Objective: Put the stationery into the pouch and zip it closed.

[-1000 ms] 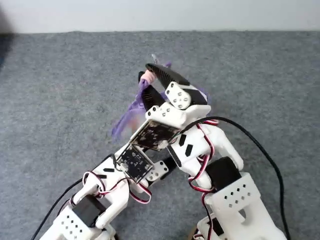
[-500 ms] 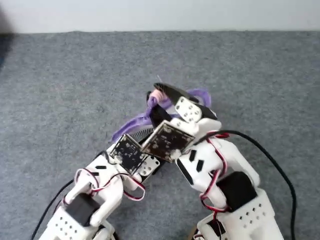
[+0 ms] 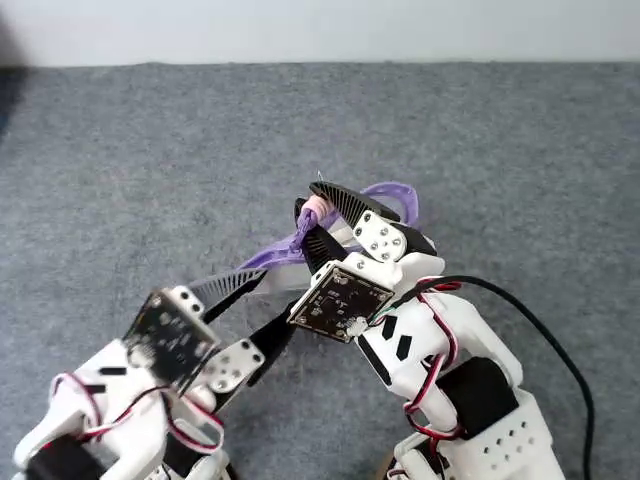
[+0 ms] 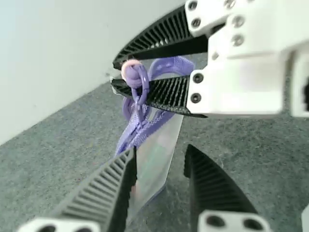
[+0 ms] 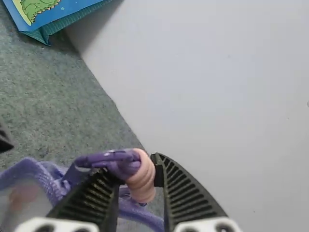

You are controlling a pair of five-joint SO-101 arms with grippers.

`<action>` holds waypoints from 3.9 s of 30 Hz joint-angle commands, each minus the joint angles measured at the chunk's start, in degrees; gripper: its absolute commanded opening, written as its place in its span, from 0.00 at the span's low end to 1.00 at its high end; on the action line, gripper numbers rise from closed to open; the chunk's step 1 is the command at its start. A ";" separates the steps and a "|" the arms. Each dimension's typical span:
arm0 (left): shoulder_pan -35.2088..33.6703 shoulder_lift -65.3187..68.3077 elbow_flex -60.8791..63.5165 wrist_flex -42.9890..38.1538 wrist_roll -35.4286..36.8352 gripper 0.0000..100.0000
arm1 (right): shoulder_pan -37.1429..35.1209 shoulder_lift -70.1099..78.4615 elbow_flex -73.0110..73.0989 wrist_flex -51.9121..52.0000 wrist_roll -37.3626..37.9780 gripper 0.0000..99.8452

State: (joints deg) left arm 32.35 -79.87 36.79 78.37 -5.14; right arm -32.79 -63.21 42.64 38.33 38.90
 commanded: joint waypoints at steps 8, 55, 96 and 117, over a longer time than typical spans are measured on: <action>-2.46 -0.09 -0.75 1.67 -0.79 0.16 | 0.04 -0.04 1.67 -1.45 0.09 0.01; -3.43 0.00 19.65 -21.01 -9.58 0.01 | -0.75 -3.56 1.85 -1.19 0.18 0.01; -3.43 -0.09 17.01 -21.36 -6.95 0.01 | 23.08 4.88 6.86 -14.81 -0.44 0.01; -10.11 -0.09 13.14 -21.45 -6.77 0.30 | 9.01 -8.31 11.78 -14.11 0.09 0.01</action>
State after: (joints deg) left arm 21.63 -79.43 52.00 58.07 -12.44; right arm -22.51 -69.80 54.42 24.09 39.25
